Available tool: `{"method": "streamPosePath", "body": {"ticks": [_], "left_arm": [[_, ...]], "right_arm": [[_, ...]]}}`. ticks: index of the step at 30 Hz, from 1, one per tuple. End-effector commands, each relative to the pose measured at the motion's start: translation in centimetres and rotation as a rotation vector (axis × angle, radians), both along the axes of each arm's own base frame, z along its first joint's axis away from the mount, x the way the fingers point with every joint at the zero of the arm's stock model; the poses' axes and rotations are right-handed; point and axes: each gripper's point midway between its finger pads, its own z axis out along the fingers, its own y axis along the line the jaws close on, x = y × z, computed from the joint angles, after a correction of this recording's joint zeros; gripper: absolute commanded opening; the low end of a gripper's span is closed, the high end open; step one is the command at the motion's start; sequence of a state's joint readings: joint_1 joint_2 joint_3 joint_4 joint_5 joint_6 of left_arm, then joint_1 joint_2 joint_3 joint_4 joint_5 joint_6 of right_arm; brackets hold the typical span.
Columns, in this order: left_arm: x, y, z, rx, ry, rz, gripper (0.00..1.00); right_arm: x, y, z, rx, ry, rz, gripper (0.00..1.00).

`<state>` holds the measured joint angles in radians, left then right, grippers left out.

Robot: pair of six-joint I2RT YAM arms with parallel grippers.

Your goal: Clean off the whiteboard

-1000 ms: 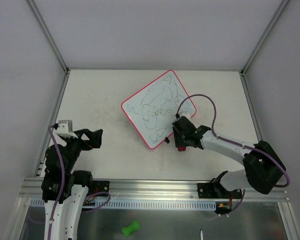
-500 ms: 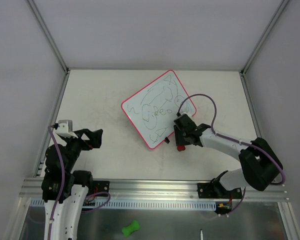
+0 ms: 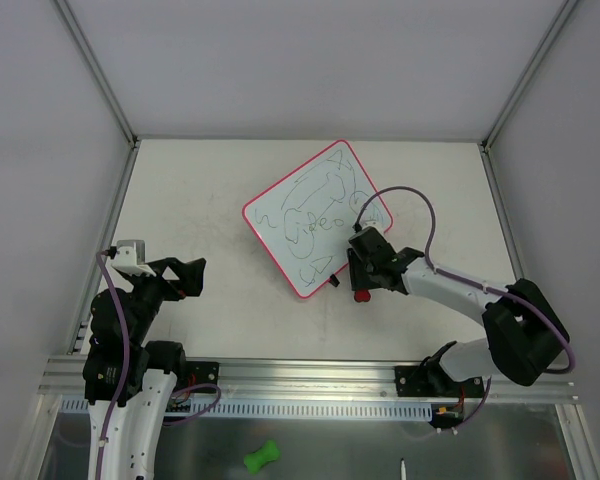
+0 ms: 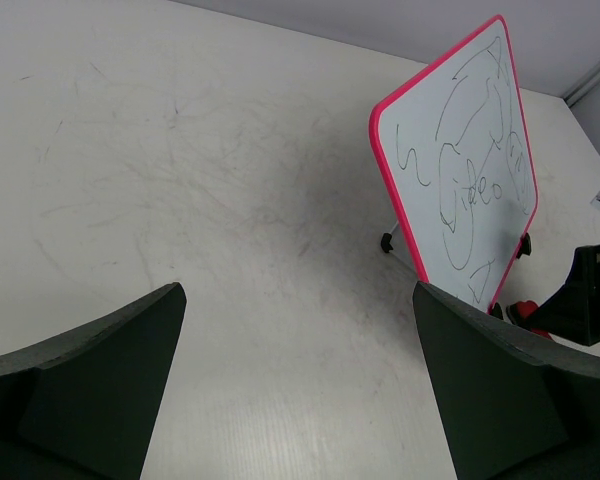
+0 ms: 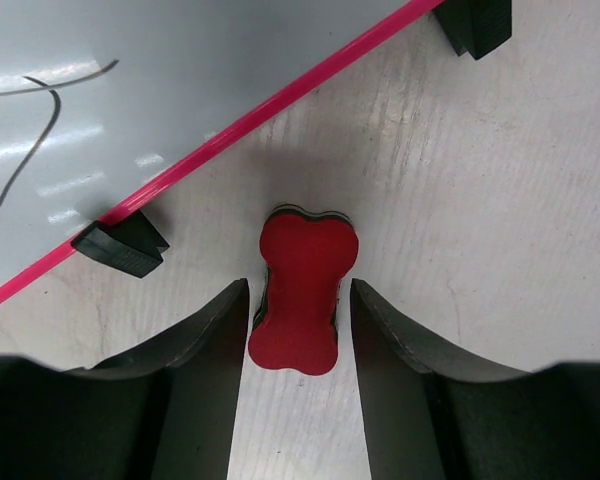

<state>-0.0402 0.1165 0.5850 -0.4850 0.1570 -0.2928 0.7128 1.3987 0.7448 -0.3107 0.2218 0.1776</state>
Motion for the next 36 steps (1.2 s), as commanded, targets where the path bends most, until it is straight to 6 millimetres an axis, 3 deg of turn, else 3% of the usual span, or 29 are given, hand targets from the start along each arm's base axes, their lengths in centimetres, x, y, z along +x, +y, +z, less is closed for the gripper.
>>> {"method": "streamPosePath", "body": {"ticks": [1,10,16,21,30,31,36], "left_arm": [[0.0,-0.4,0.4,0.022,-0.022,-0.031,0.99],[0.0,-0.4,0.3,0.022,-0.022,-0.031,0.99],[0.0,-0.4,0.3,0.021,-0.022,-0.034,0.99],[0.0,-0.4,0.3,0.023,-0.021,-0.034,0.99],[-0.1,-0.5,0.3,0.021,-0.023,-0.036,0.99],[-0.1,-0.5,0.4,0.021,-0.025,-0.036,0.99],[-0.1,-0.5,0.4,0.021,-0.023,-0.039,0.99]], "right_arm": [[0.3,0.0,1.7,0.011,-0.058,0.004,0.48],[0.2,0.6,1.1,-0.019,-0.032,0.023,0.48],[0.2,-0.1,0.8,-0.071,-0.036,0.004,0.57],[0.1,-0.2,0.4,-0.079,-0.028,0.001,0.58],[0.4,0.4,-0.2,-0.074,-0.001,-0.007,0.53],[0.4,0.6,-0.2,-0.066,-0.001,-0.006,0.47],[0.5,0.7,0.0,-0.068,-0.007,-0.002,0.35]]}}
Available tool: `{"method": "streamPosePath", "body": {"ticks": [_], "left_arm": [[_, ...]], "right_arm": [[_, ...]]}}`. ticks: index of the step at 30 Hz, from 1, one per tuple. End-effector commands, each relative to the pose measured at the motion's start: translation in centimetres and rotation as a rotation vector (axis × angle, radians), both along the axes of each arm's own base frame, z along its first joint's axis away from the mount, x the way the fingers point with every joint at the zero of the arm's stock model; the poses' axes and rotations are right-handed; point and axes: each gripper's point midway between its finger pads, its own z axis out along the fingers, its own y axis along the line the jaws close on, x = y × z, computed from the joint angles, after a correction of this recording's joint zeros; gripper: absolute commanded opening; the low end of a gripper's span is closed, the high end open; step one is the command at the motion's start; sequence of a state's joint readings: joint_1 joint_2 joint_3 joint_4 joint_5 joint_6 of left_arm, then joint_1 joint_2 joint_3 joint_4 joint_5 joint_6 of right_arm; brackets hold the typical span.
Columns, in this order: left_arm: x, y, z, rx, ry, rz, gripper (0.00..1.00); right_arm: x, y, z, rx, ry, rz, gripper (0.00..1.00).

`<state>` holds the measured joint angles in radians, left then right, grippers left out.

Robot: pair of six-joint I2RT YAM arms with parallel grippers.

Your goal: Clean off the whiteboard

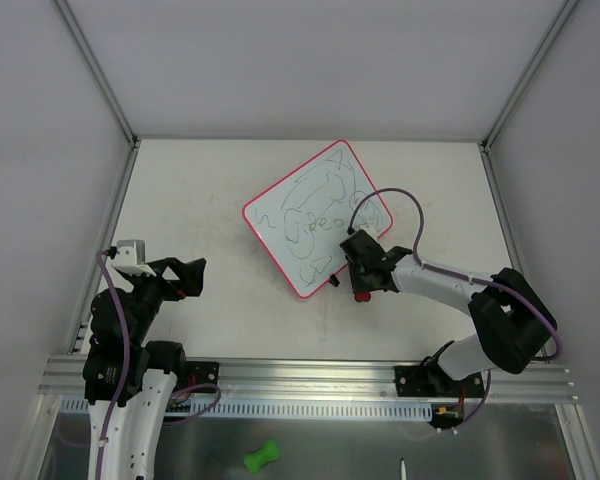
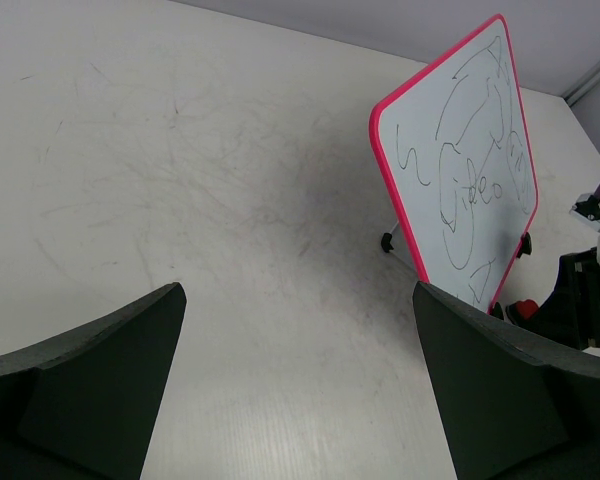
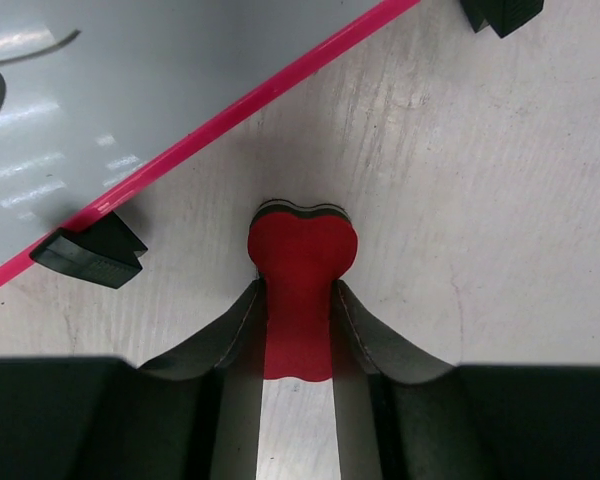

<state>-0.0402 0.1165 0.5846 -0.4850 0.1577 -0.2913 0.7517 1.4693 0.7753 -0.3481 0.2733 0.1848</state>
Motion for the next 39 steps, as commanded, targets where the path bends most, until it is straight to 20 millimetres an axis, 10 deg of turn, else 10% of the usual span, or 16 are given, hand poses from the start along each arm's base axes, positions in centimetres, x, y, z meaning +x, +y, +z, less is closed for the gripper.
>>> {"method": "streamPosePath", "body": {"ticks": [1,9,20,39], "left_arm": [[-0.1,-0.5,0.4,0.019,-0.024,-0.038,0.99],[-0.1,-1.4,0.6,0.009,0.009,-0.087,0.99],[0.9,-5.8,-0.1,-0.155,0.216,-0.307,0.99],[8.4,-8.4,1.5,-0.435,0.055,-0.385,0.96]], "right_arm": [[1.0,0.8,1.1,0.014,-0.035,-0.011,0.27],[0.4,0.7,2.3,0.049,-0.042,0.000,0.13],[0.0,-0.3,11.7,0.114,-0.209,0.084,0.00],[6.5,10.9,28.6,0.382,-0.431,0.388,0.00]]}}
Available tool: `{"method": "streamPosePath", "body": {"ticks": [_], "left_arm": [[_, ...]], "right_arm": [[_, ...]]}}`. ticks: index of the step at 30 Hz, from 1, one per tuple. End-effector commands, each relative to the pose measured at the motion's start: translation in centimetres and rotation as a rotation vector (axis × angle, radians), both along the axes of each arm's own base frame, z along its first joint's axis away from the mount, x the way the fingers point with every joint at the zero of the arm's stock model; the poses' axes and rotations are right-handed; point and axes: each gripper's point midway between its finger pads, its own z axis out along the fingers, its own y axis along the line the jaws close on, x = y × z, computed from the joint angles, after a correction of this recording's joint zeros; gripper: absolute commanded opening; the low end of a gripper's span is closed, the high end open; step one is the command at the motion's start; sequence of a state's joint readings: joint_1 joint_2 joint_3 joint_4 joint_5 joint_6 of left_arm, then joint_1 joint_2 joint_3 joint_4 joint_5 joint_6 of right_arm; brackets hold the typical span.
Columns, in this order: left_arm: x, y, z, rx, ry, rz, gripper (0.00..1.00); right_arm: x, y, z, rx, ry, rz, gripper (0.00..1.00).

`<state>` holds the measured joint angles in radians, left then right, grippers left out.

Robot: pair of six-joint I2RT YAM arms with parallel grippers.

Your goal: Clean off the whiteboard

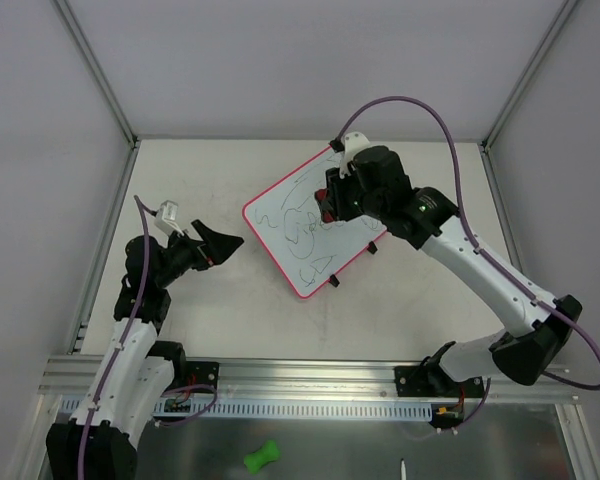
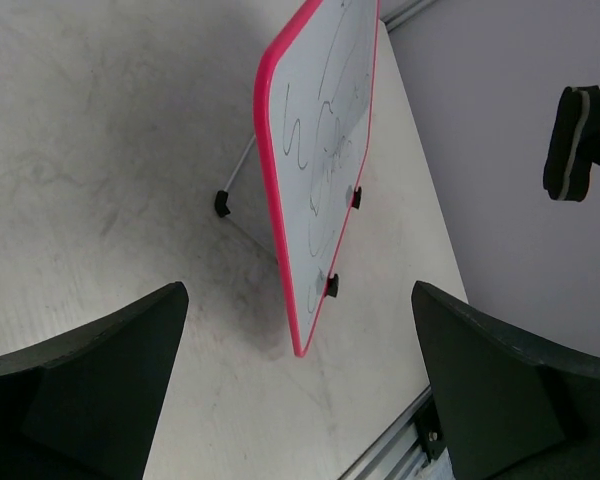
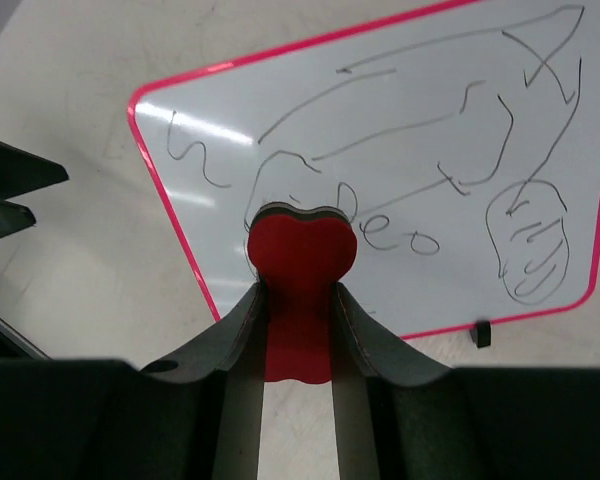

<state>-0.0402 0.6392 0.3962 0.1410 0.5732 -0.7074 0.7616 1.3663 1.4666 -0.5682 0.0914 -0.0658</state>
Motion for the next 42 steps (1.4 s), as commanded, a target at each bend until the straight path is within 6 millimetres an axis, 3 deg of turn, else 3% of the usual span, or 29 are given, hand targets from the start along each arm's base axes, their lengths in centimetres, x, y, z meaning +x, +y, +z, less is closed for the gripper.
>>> {"method": "streamPosePath", "body": {"ticks": [1,5,9,13,15,17,21,24,31,38,42], "left_arm": [[2.7,0.2,5.5,-0.001,-0.189,0.014,0.98],[5.5,0.6,6.8,-0.023,-0.163,0.016,0.93],[7.5,1.7,7.2,-0.079,-0.211,0.047,0.87],[8.9,1.1,7.3,-0.073,-0.200,-0.020,0.86],[9.2,0.4,6.7,-0.091,-0.173,-0.073,0.81],[9.0,0.0,6.6,-0.113,-0.188,-0.105,0.81],[8.9,0.3,4.6,-0.118,-0.195,-0.076,0.83],[8.8,0.3,5.0,-0.154,-0.226,-0.067,0.77],[9.3,-0.6,3.4,-0.150,-0.194,-0.106,0.62],[10.0,-1.2,1.7,-0.151,-0.138,-0.129,0.59],[10.7,-1.5,1.8,-0.146,-0.141,-0.136,0.53]], "right_arm": [[0.7,2.5,2.9,0.048,-0.040,0.088,0.00],[1.5,4.9,4.0,0.083,-0.038,0.156,0.00],[2.6,6.2,2.5,0.069,-0.037,0.173,0.00],[3.8,7.5,1.8,0.079,-0.066,0.197,0.00],[3.7,8.1,1.8,0.096,-0.074,0.223,0.00],[3.5,8.6,1.2,0.108,-0.078,0.253,0.00],[3.7,8.5,0.0,0.086,-0.084,0.256,0.00],[3.9,8.6,-0.9,0.074,-0.078,0.252,0.00],[3.9,9.2,-2.3,0.071,-0.076,0.259,0.00],[4.0,10.3,-3.2,0.053,-0.081,0.268,0.00],[4.1,11.2,-3.6,0.049,-0.078,0.274,0.00]]}}
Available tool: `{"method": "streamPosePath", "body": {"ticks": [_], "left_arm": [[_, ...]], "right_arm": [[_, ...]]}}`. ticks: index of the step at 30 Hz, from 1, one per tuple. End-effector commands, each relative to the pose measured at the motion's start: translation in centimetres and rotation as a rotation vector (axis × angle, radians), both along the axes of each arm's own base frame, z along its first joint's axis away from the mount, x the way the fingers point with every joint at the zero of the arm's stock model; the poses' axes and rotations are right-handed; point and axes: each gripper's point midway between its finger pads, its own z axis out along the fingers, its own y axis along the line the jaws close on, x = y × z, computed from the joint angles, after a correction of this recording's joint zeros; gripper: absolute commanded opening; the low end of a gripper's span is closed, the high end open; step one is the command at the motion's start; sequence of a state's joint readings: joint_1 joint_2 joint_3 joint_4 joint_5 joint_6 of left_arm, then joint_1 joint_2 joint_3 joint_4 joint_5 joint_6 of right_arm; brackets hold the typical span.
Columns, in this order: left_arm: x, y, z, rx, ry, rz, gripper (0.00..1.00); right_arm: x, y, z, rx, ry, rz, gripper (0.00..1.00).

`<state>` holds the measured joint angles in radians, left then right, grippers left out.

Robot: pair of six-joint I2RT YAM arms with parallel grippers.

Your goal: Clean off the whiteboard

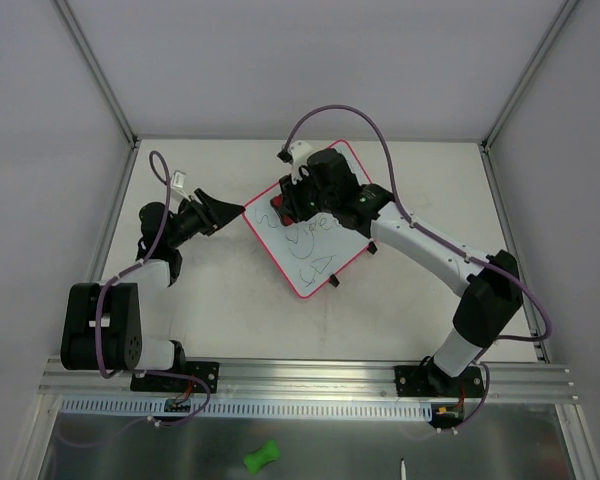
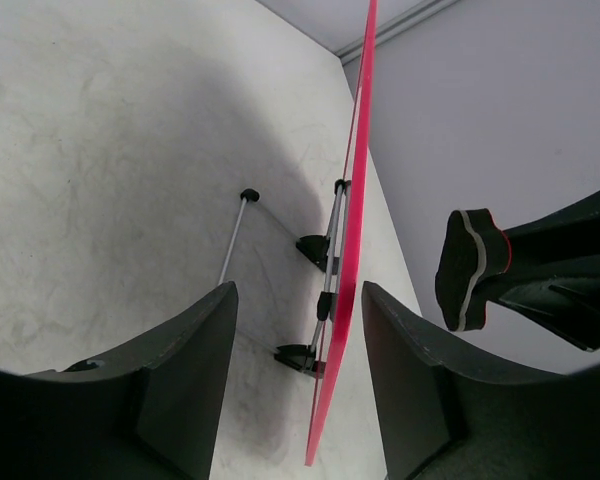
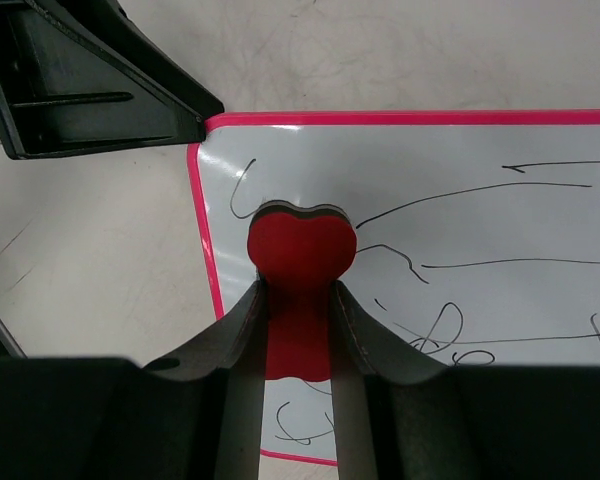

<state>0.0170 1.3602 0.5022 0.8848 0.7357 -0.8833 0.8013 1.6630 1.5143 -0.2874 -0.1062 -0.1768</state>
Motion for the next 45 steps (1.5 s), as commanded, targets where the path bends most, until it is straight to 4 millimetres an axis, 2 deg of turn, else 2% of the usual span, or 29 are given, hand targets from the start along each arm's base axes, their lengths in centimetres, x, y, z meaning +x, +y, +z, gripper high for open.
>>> {"method": "streamPosePath", "body": {"ticks": [1,4,6,12,17,22,27,33,39,45], "left_arm": [[0.3,-1.5,2.8,0.011,-0.121,-0.065,0.51],[0.4,-2.0,2.3,0.017,-0.112,-0.072,0.48],[0.3,-2.2,2.2,0.021,-0.115,-0.078,0.41],[0.2,-2.4,2.5,0.023,-0.125,-0.084,0.39],[0.2,-2.6,2.3,0.024,-0.120,-0.089,0.28],[0.2,-2.8,2.6,0.025,-0.128,-0.097,0.24],[-0.1,-3.1,2.5,0.031,-0.133,-0.114,0.10],[-0.3,-3.3,2.6,0.042,-0.141,-0.130,0.01],[-0.3,-3.4,2.4,0.051,-0.134,-0.137,0.00],[-0.5,-3.7,2.4,0.060,-0.138,-0.145,0.00]], "right_arm": [[0.7,1.3,1.5,0.028,-0.059,0.008,0.00],[0.8,1.9,1.0,0.022,-0.053,0.008,0.00],[0.8,2.2,0.9,0.017,-0.054,0.007,0.00],[1.1,2.6,0.4,0.009,-0.048,0.001,0.00],[1.2,3.2,0.0,0.007,-0.041,0.005,0.00],[1.3,3.8,-0.2,-0.001,-0.045,0.003,0.00],[2.0,4.3,-0.8,-0.037,-0.056,-0.026,0.00],[2.7,4.5,-1.1,-0.055,-0.067,-0.060,0.00],[3.0,4.6,-1.3,-0.068,-0.072,-0.077,0.00],[2.7,4.9,-2.8,-0.132,-0.080,-0.080,0.00]]}}
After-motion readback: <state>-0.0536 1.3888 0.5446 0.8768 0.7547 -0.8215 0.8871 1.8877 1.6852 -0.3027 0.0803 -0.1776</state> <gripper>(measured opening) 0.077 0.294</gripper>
